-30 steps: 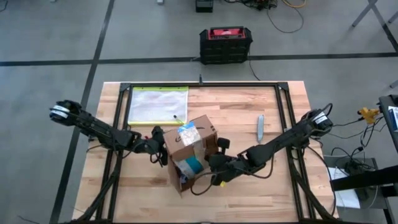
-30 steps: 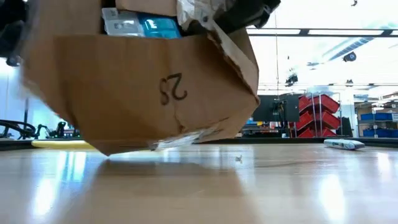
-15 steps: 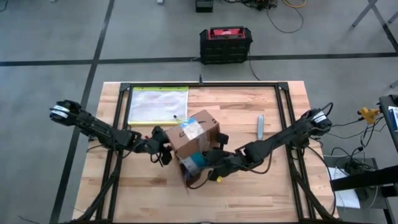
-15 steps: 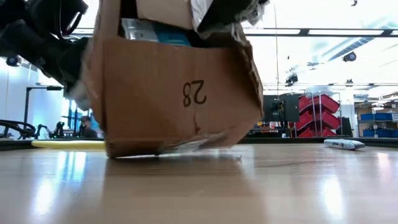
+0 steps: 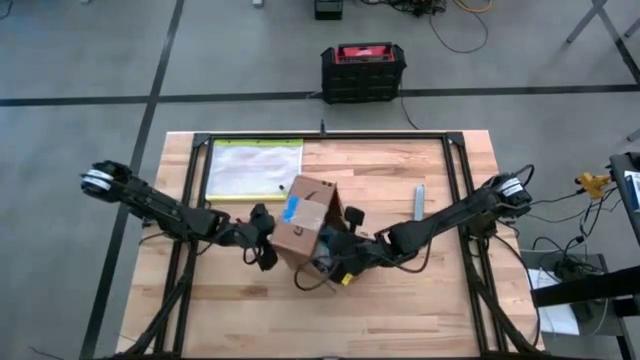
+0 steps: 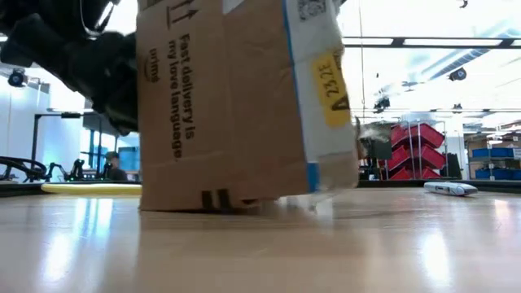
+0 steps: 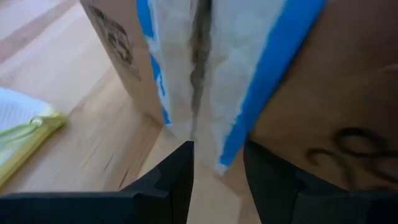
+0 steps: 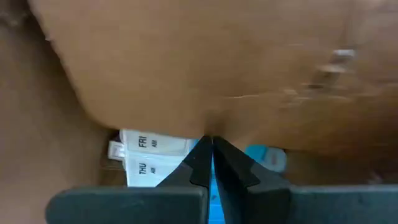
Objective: Unpack boxes
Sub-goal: Open the box using the gray cutter
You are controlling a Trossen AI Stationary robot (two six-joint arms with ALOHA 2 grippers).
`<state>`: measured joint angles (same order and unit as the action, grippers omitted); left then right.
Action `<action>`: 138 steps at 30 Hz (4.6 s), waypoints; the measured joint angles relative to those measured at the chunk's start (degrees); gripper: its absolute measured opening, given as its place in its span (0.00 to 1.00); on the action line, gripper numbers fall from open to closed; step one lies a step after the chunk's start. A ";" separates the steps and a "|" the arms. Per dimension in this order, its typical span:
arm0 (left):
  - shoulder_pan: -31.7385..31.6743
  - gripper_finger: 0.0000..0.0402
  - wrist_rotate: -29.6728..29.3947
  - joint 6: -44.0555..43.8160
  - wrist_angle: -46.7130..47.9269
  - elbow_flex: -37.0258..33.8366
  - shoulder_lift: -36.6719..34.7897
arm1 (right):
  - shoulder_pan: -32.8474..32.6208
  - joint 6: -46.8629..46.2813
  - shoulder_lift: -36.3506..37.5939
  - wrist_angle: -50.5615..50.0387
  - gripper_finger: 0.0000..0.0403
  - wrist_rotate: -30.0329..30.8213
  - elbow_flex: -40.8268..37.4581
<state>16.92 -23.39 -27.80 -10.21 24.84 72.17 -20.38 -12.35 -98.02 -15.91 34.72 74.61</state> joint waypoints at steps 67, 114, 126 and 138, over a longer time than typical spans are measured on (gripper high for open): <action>1.42 0.33 4.77 1.14 -18.92 1.81 24.03 | 6.55 5.70 -0.15 -21.11 0.00 -23.17 18.01; 10.83 0.30 6.29 -0.71 46.05 20.02 -27.87 | 11.64 11.97 -17.46 -20.27 0.00 -32.85 37.45; 17.97 0.30 -1.23 -9.00 45.86 12.06 -26.83 | 11.03 11.68 -8.71 -28.38 0.00 -28.95 37.57; 18.17 0.30 -1.09 -13.89 23.81 0.19 -20.24 | 4.07 3.98 -2.71 -38.63 0.00 -27.15 29.80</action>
<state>35.09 -24.48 -41.69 13.59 25.03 51.93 -16.30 -8.38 -100.73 -54.54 7.57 104.41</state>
